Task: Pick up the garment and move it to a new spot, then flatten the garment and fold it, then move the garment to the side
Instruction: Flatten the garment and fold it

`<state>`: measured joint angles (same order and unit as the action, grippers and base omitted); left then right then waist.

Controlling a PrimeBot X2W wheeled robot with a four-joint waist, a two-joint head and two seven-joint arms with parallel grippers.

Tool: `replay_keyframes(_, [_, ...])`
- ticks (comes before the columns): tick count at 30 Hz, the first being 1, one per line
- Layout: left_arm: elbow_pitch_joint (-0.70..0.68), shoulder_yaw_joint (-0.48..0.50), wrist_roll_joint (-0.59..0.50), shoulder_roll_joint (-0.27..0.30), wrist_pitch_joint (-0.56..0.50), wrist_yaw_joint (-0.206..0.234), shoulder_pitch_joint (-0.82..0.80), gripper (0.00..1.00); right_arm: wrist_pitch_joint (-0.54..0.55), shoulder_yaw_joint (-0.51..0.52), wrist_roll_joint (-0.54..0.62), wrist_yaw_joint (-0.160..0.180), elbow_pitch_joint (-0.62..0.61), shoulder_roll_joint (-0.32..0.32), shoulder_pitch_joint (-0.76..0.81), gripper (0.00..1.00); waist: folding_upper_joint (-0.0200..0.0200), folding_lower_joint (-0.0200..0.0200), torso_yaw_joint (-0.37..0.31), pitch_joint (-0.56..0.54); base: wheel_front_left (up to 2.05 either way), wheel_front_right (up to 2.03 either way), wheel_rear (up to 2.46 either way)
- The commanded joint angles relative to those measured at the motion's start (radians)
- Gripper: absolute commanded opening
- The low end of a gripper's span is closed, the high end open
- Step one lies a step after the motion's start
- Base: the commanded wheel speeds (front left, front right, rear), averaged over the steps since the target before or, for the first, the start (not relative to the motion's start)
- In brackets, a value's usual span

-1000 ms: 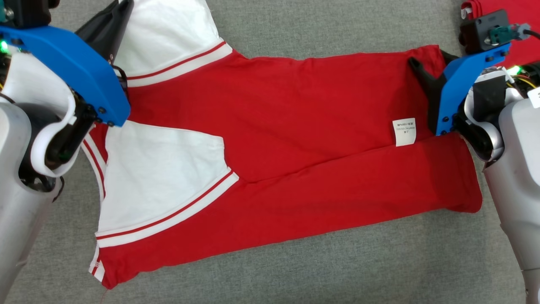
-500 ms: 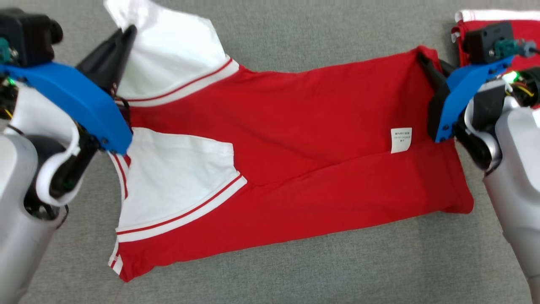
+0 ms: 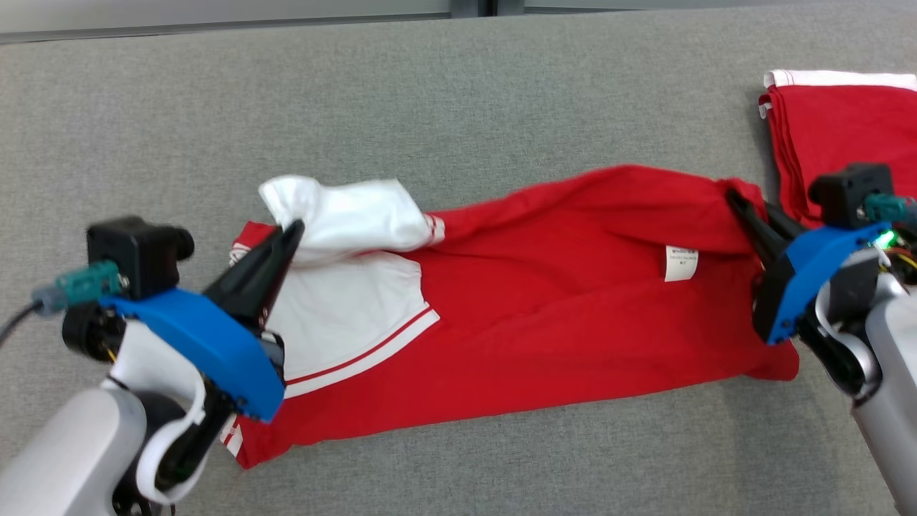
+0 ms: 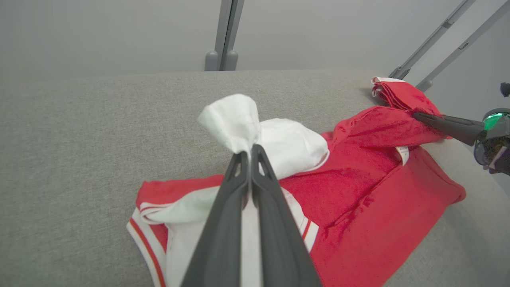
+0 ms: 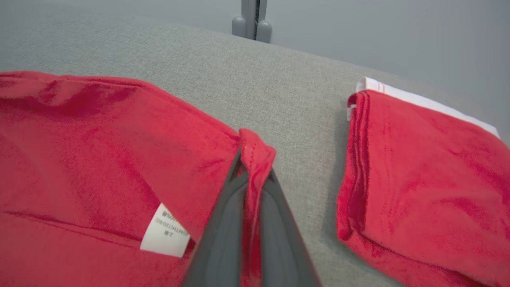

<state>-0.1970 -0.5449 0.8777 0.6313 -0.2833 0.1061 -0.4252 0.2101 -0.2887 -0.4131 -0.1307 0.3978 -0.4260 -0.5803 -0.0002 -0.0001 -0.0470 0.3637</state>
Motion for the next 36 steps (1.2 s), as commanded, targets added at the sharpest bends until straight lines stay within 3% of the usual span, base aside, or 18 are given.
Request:
replay_keyframes(1, [-0.005, -0.002, 0.004, 0.003, 0.012, 0.006, 0.022, 0.0, 0.0, 0.01, -0.007, 0.0, -0.017, -0.014, 0.032, 0.0, 0.0002, 0.0001, 0.003, -0.004, 0.0, 0.0, 0.0])
replay_keyframes(13, [0.019, -0.007, 0.042, -0.028, 0.097, 0.02, 0.18, 0.0, 0.044, 0.05, -0.03, 0.0, -0.176, -0.074, 0.195, 0.0, 0.0002, 0.0001, 0.019, -0.037, 0.0, 0.0, 0.0])
replay_keyframes(18, [0.049, -0.016, 0.053, -0.048, 0.12, 0.019, 0.211, 0.0, 0.061, 0.008, -0.036, 0.0, -0.22, -0.097, 0.234, 0.0, 0.0002, 0.0001, 0.02, -0.051, 0.0, 0.0, 0.0])
replay_keyframes(23, [0.072, -0.025, 0.063, -0.055, 0.128, 0.017, 0.232, 0.0, 0.088, -0.065, -0.049, 0.0, -0.276, -0.163, 0.263, 0.0, 0.0002, 0.0001, 0.019, -0.065, 0.0, 0.0, 0.0])
replay_keyframes(29, [0.088, -0.033, 0.067, -0.052, 0.117, 0.02, 0.241, 0.0, 0.137, -0.132, -0.063, 0.0, -0.293, -0.224, 0.243, 0.07, 0.0002, 0.0001, 0.015, -0.078, 0.0, 0.0, 0.0])
replay_keyframes(31, [0.088, -0.036, 0.07, -0.049, 0.11, 0.02, 0.246, 0.0, 0.148, -0.154, -0.079, 0.0, -0.299, -0.237, 0.239, 0.18, 0.0002, 0.0001, 0.014, -0.081, 0.0, 0.0, 0.0])
replay_keyframes(33, [0.086, -0.032, 0.072, -0.045, 0.106, 0.025, 0.252, 0.0, 0.148, -0.164, -0.078, 0.0, -0.3, -0.252, 0.235, 0.49, 0.0002, 0.0001, 0.014, -0.083, 0.0, 0.0, 0.0])
replay_keyframes(34, [0.084, -0.03, 0.077, -0.043, 0.102, 0.027, 0.257, 0.2, 0.145, -0.167, -0.074, 0.0, -0.301, -0.256, 0.235, 0.76, 0.0002, 0.0001, 0.013, -0.084, 0.0, 0.0, 0.0])
replay_keyframes(35, [0.08, -0.029, 0.08, -0.039, 0.102, 0.029, 0.26, 0.83, 0.14, -0.168, -0.07, 0.0, -0.302, -0.26, 0.237, 1.0, 0.0002, 0.0001, 0.013, -0.085, 0.0, 0.0, 0.0])
replay_keyframes(36, [0.078, -0.023, 0.081, -0.037, 0.106, 0.034, 0.262, 1.0, 0.138, -0.172, -0.066, 0.0, -0.307, -0.265, 0.242, 1.0, 0.0002, 0.0001, 0.012, -0.086, 0.0, 0.0, 0.0])
